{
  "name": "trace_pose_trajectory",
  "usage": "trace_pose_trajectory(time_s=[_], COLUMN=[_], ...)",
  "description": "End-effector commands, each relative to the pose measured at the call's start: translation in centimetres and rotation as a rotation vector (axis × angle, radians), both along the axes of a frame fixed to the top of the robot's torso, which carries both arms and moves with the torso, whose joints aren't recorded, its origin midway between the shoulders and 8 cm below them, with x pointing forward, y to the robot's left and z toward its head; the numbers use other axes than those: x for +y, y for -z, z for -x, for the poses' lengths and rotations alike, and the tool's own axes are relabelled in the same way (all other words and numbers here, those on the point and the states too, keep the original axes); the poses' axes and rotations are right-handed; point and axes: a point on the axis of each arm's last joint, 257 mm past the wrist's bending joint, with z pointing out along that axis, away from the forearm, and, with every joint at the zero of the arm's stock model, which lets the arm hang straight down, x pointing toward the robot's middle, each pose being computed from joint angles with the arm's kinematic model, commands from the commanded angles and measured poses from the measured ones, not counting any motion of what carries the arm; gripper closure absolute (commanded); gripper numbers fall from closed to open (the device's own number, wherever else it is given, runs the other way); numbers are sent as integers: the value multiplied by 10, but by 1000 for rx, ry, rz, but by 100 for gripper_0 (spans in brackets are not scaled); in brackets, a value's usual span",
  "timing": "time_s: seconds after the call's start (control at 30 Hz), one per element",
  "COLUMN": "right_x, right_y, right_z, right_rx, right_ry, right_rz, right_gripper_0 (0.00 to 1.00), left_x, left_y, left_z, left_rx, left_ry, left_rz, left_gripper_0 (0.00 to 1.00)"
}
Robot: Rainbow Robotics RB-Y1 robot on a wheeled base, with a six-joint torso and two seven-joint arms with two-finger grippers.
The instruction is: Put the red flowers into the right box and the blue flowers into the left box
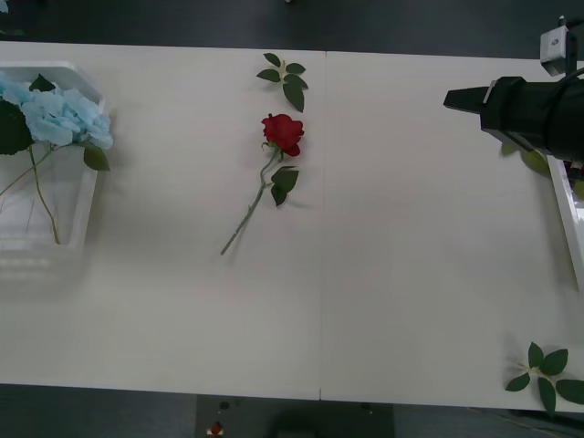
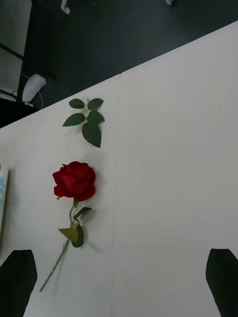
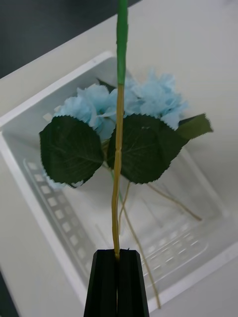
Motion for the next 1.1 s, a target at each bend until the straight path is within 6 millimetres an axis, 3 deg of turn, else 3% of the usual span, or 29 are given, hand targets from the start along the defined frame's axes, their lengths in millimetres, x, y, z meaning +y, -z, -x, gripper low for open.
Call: trace_pose_trajectory(time_s=[0.03, 0.2, 0.33, 0.5, 0.7, 1.0, 1.1], right_x=[1, -3, -8, -18, -54, -121, -127], right_y=[11, 39, 60, 88, 109, 147, 153], right_z=[6, 14, 20, 30, 43, 82, 94], right_rx=[8, 19, 30, 99, 258, 456, 533], right_ry=[25, 20, 15, 20, 27, -11, -16], right_rz=[-49, -6, 31, 93, 292, 591, 621], right_gripper_0=[0, 0, 0, 0, 0, 0, 0], left_x=[6, -2, 8, 13, 7, 5, 0], left_y=[-11, -10, -13, 2, 41, 103, 120], left_z=[5, 1, -4, -4, -8, -29, -36], left_rx=[27, 37, 16, 60, 131, 147, 138], left_ry=[-25, -80, -124, -174, -237, -284, -292], left_rz=[-75, 6, -2, -6, 103, 164, 192], left_gripper_0=[100, 100, 100, 100, 100, 100, 100])
